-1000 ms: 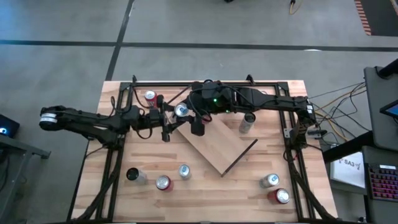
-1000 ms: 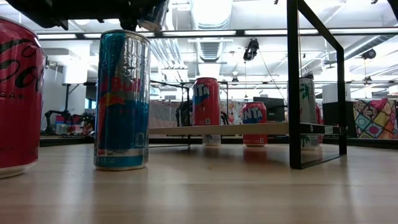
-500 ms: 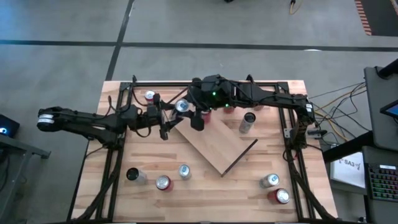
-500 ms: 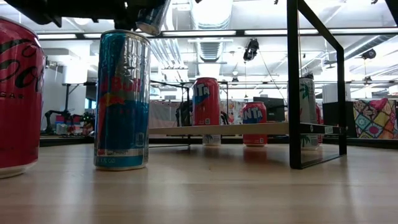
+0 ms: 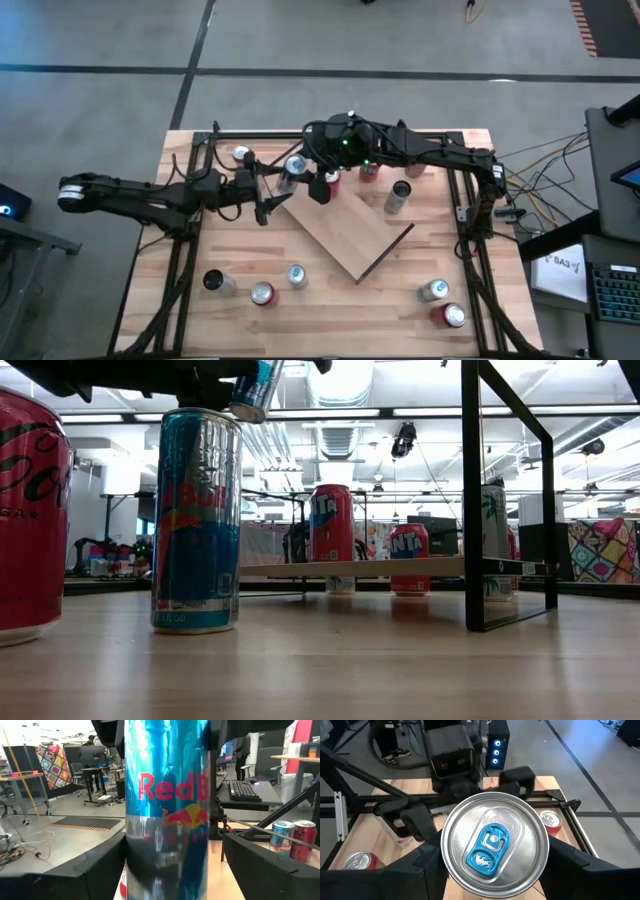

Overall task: Place canned beverage on shelf
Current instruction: Put the center blue soda can on the shelf

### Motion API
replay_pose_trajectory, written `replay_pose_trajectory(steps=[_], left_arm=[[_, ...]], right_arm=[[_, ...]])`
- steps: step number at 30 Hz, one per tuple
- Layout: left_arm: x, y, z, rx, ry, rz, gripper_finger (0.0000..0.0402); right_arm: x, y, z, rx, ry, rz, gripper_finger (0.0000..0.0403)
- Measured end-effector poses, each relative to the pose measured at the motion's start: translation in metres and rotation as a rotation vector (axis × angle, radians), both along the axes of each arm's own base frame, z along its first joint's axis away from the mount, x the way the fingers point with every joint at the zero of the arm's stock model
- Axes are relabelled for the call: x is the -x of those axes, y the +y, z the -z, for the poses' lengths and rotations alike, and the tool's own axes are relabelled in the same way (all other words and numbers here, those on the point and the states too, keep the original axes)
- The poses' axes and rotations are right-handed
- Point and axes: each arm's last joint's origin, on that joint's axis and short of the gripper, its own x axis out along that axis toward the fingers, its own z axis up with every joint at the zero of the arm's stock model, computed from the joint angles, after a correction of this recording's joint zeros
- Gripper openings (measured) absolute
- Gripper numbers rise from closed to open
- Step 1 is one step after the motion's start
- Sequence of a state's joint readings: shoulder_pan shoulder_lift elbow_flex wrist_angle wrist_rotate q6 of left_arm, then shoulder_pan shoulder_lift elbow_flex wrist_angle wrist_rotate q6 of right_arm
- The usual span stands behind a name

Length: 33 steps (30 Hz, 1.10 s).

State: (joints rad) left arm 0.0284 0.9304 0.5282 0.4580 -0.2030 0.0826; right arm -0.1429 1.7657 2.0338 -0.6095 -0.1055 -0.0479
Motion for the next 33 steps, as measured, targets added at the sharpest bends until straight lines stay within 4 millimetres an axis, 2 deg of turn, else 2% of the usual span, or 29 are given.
replay_pose_trajectory(steps=[8,14,24,33], left_arm=[[0.017,0.0,-0.01,-0.026,-0.022,-0.02,0.0341],[0.034,0.0,-0.022,-0.036,-0.077,-0.052,0.0343],[0.057,0.0,-0.035,-0.042,-0.16,-0.082,0.0343],[0.059,0.0,-0.035,-0.04,-0.158,-0.081,0.0343]], right_arm=[[0.001,-0.011,0.004,-0.002,0.035,0.04,0.0226],[-0.003,-0.021,0.013,-0.019,0.062,0.057,0.0226],[-0.018,-0.026,0.044,-0.05,0.136,0.069,0.0226],[-0.036,-0.032,0.072,-0.05,0.172,0.1,0.0226]])
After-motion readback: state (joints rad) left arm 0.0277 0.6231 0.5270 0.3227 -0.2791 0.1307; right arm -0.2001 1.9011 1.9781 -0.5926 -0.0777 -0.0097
